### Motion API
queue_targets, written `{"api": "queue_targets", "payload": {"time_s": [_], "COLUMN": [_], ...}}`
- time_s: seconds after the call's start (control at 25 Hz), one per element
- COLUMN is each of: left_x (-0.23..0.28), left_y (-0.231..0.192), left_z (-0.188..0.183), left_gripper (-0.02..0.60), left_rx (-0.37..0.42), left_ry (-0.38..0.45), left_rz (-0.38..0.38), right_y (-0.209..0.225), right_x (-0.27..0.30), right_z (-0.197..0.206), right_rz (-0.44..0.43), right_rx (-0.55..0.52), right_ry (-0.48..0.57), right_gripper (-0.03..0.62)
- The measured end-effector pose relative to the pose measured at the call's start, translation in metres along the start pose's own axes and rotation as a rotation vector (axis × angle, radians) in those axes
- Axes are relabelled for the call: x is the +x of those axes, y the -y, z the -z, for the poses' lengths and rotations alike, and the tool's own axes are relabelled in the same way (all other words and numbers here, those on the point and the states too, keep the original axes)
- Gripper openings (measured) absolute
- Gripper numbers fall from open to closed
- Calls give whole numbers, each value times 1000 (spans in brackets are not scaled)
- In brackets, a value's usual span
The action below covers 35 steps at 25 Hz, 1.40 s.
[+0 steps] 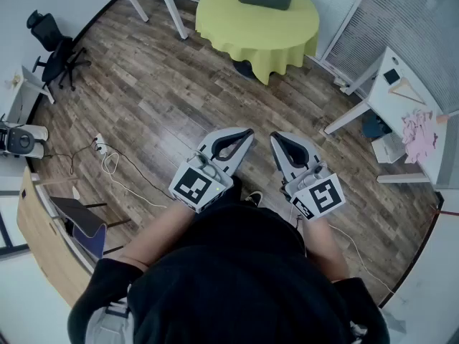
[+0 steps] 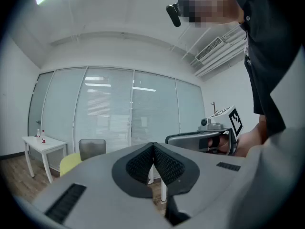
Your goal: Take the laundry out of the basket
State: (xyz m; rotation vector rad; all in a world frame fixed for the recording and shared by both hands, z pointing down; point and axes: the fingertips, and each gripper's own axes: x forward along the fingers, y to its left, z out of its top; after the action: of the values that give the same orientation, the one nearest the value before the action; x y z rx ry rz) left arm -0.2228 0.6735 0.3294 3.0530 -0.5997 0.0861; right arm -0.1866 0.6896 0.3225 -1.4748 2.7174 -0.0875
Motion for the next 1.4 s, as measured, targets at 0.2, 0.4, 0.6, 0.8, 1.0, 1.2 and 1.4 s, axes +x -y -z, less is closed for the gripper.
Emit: {"api": "queue_targets", "payload": {"time_s": [0.2,0.4,0.6,0.8,1.0,1.2,1.4], "left_x": [1,0,9,28,56,81,100], "left_y": [-1,-2,-19,-44,-79,-116,-153], "left_z": [-2,2,-1,1,4,0,-1], "left_gripper": [8,9,9,9,9,9,9], "left_rx": [18,16,15,6,-20,-26,-30], "left_ry": [-40,-35,-48,-18,-7,12,27], "left_rz": [-14,-6,-20,8,16,26,42], "right_y": [2,4,18,41,74,103,126], "right_x": [0,1,12,33,59,95,131], "right_z": [-2,-2,-2,0,3,2,-1], "right_rz": [-12,-14,-1,12,33,43,46], "right_rx": [-1,0,6,12,19,21,15], "right_ry": [-8,-22,-23,-35,-53,-64,-72], "right_gripper": [24,25,25,25,26,26,26]}}
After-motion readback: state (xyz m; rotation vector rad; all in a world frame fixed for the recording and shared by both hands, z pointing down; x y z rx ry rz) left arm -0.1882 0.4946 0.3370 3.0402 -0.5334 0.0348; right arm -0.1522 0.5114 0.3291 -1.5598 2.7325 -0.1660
